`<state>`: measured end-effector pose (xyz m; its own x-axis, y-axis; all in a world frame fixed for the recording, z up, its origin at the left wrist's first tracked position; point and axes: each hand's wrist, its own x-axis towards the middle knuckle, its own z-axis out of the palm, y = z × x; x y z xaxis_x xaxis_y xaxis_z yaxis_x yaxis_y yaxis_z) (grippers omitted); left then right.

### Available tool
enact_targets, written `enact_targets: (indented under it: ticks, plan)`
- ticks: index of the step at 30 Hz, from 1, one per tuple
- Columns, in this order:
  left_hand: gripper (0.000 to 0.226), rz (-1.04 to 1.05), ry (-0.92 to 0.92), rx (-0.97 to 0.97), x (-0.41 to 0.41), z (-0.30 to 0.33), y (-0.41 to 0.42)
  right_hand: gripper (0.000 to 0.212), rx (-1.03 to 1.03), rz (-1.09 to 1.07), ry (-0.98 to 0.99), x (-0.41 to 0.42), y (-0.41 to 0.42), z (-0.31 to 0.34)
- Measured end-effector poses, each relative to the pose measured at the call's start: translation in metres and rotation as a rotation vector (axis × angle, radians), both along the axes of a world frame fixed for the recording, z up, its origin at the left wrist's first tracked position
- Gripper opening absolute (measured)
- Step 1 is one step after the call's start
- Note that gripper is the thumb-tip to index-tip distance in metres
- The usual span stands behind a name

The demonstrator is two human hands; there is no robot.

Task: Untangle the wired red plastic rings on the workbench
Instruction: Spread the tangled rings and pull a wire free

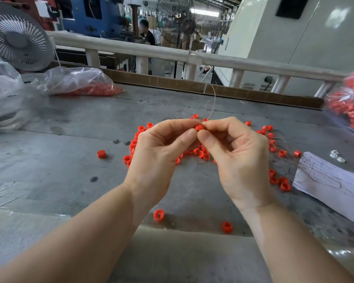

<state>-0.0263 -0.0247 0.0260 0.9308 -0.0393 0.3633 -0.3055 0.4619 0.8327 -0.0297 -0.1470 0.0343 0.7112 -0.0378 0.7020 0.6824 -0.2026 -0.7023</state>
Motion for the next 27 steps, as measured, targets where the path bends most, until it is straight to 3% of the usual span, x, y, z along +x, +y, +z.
enact_targets:
  ticks: [4, 7, 21, 27]
  plan:
    - [0.017, -0.120, 0.087, -0.121, 0.0013, 0.0004, 0.0002, 0.012, -0.018, 0.004, 0.013, -0.0014, 0.0014, 0.0007]
    - [0.020, -0.173, 0.116, -0.105, 0.0020, 0.0007, 0.0008, 0.009, 0.022, 0.007, 0.028, -0.0008, -0.0001, 0.0017]
    - [0.014, -0.135, 0.050, -0.055, -0.0027, 0.0032, -0.0007, 0.011, 0.043, 0.095, 0.072, -0.0024, -0.0027, 0.0035]
    - [0.012, -0.051, -0.021, 0.095, -0.0025, -0.0008, 0.0017, 0.014, 0.113, 0.180, 0.088, -0.0020, -0.0033, 0.0045]
